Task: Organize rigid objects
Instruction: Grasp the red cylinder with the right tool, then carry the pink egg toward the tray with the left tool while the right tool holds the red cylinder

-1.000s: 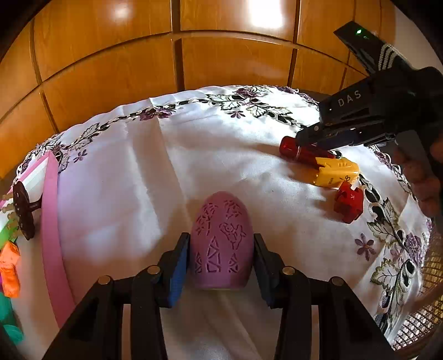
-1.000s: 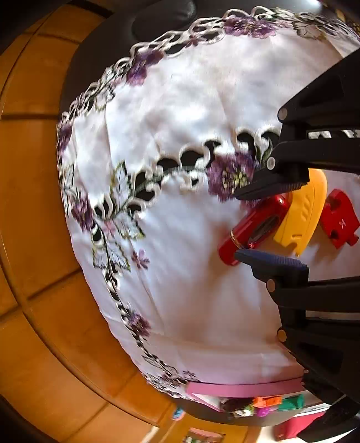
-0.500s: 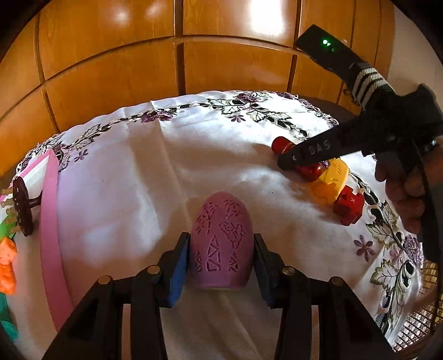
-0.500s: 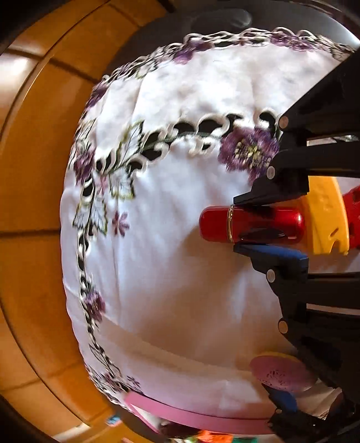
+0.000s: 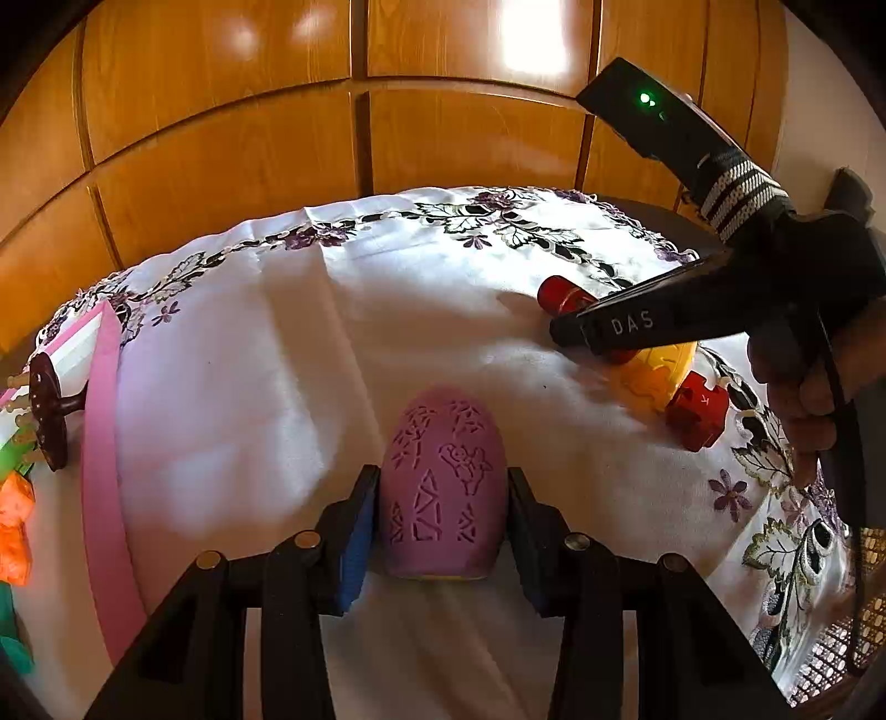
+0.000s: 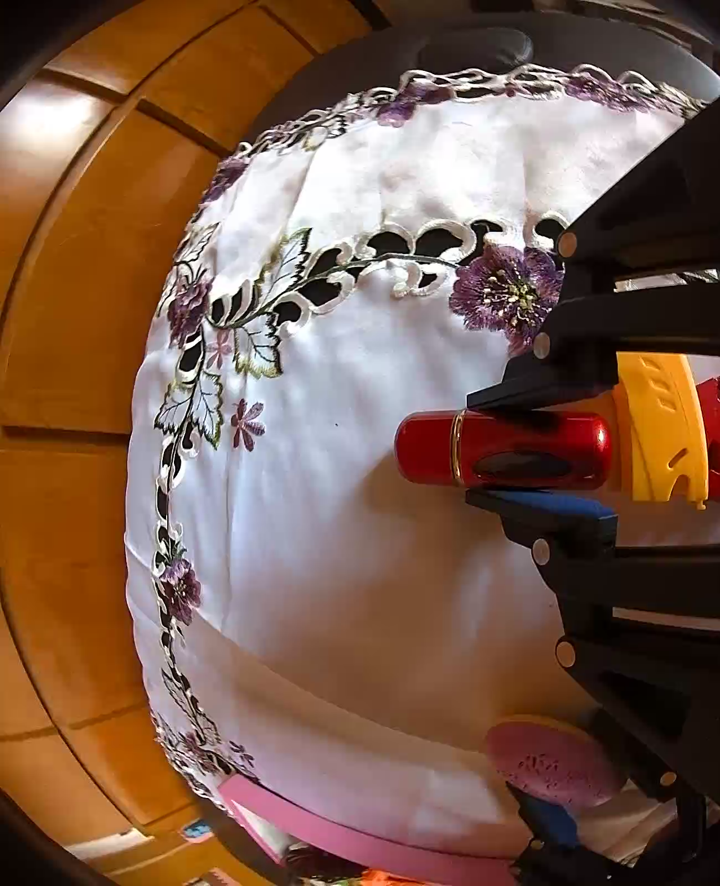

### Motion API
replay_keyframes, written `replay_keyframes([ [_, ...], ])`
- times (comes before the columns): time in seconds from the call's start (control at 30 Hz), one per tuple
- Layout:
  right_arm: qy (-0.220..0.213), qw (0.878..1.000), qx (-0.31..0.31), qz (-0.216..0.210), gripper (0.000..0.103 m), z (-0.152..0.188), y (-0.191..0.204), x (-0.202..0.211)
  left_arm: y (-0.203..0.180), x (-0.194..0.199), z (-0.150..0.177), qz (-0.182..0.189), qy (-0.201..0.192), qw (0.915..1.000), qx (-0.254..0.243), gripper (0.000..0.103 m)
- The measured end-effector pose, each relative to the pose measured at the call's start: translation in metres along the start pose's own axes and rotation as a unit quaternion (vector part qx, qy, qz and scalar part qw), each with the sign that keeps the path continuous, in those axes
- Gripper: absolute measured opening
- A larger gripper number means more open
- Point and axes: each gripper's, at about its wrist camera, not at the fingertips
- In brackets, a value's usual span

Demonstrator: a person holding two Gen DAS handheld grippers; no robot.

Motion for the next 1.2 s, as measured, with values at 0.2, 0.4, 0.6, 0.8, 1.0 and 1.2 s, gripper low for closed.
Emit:
replay_keyframes([
  [0.2, -0.003, 1.0, 0.022, 0.016, 0.026, -0.001, 0.005, 0.0, 0.0, 0.0, 0.0, -0.002, -0.001, 1.0, -0.003, 0.044],
  [0.4, -0.011, 0.998, 0.046, 0.037, 0.026, 0.0, 0.012, -0.001, 0.0, 0.0, -0.003, -0.002, 0.008, 0.9999, 0.01, 0.044],
  [0.6, -0.019, 0.996, 0.072, 0.056, 0.025, 0.001, 0.02, -0.001, 0.0, 0.007, -0.01, 0.006, 0.026, 0.9991, 0.033, 0.044],
  [0.8, -0.028, 0.992, 0.095, 0.077, 0.025, 0.002, 0.027, -0.001, -0.006, 0.04, -0.018, 0.018, 0.002, 0.9992, 0.035, 0.044],
  [1.0, -0.031, 0.988, 0.117, 0.097, 0.025, 0.003, 0.034, 0.0, -0.002, 0.084, -0.033, 0.02, -0.042, 0.9978, 0.047, 0.044],
  [1.2, -0.032, 0.986, 0.126, 0.107, 0.025, 0.004, 0.037, 0.0, 0.02, 0.117, -0.042, -0.004, -0.08, 0.9947, 0.064, 0.044],
])
Point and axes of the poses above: each gripper's, at about its wrist camera, not at the fingertips, and x roughly against the way its jaws point, y to its left, z to its underside, and after that the axes turned 13 degrees about x, right-handed
